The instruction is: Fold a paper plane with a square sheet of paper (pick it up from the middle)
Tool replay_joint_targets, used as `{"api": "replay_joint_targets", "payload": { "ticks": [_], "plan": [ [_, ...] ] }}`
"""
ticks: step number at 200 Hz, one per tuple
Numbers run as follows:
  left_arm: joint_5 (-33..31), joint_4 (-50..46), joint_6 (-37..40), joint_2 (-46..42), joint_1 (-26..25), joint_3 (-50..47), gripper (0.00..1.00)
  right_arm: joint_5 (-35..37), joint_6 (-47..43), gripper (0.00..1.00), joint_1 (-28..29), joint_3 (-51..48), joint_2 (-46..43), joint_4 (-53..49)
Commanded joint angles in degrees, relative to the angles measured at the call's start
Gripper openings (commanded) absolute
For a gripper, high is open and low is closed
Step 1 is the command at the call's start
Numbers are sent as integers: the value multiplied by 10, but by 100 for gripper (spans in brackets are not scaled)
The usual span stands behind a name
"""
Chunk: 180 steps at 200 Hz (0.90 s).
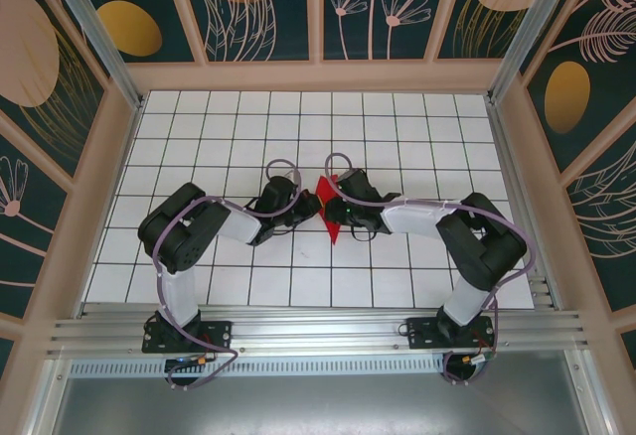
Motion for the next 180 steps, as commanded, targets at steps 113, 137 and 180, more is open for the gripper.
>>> {"api": "replay_joint_targets", "payload": {
  "ticks": [113,137,180],
  "plan": [
    [-12,-37,31,-12,23,-26,11,79,-9,23,46,88,64,-83],
    [-13,-40,34,-10,23,-26,11,87,-8,25,54,102,74,-90],
    [-22,-57,39,-30,26,-28,15,117,-1,12,61,119,88,-115]
  ]
}}
